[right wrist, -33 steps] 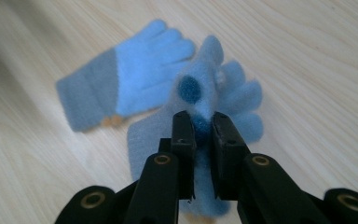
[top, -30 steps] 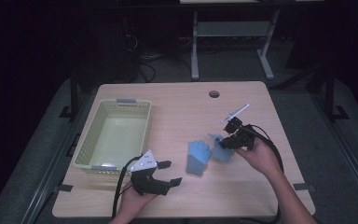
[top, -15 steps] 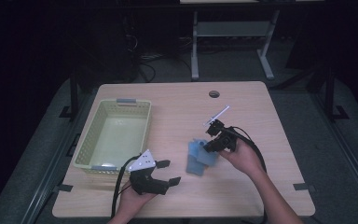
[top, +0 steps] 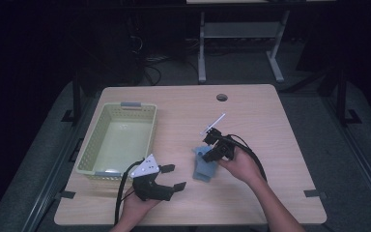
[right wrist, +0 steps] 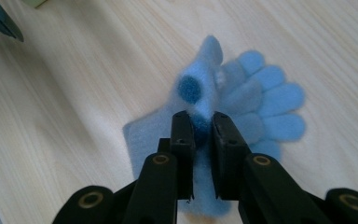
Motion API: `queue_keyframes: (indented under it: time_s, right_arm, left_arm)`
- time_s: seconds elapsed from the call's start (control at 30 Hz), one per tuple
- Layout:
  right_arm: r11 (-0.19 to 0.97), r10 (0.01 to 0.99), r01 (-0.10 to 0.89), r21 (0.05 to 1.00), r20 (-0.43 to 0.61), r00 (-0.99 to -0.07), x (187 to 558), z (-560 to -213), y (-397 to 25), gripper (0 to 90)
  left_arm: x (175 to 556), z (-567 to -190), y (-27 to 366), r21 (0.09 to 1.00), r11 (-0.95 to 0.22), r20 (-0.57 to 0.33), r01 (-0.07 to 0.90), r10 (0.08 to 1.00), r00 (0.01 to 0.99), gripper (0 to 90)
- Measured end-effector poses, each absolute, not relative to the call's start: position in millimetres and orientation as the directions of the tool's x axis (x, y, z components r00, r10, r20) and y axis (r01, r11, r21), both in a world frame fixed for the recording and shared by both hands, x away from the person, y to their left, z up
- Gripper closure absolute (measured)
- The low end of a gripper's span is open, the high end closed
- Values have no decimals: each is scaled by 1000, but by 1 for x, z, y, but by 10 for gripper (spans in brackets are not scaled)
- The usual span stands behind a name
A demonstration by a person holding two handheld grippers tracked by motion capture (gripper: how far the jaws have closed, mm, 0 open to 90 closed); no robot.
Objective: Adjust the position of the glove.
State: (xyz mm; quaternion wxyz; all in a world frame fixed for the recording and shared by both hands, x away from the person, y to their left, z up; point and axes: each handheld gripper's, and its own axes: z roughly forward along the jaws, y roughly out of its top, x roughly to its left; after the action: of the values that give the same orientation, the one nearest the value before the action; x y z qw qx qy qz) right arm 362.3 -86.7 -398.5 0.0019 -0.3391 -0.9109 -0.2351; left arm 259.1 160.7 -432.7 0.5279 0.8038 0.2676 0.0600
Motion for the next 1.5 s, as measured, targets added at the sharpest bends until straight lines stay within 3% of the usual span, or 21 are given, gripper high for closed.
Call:
queue_keyframes:
  time_s: [0.33,0.77,0.87,1.3,1.5]
  right_arm:
    - [669,619,620,408,156,-770,363,-408,-79,784]
    - [667,640,634,391,133,-756,364,-420,-75,695]
    - [665,647,637,389,125,-752,364,-422,-76,637]
    - [622,646,620,478,134,-752,361,-415,-77,758]
    - [624,656,647,438,155,-739,367,-429,-73,777]
  left_arm:
    - [259,-433,161,882,-291,-193,372,497,846,242]
    - [260,-433,163,882,-282,-197,378,508,838,242]
    - [260,-433,163,879,-287,-198,381,508,838,241]
    - [259,-435,162,874,-287,-208,392,508,836,243]
    - [260,-436,163,872,-287,-213,397,507,835,243]
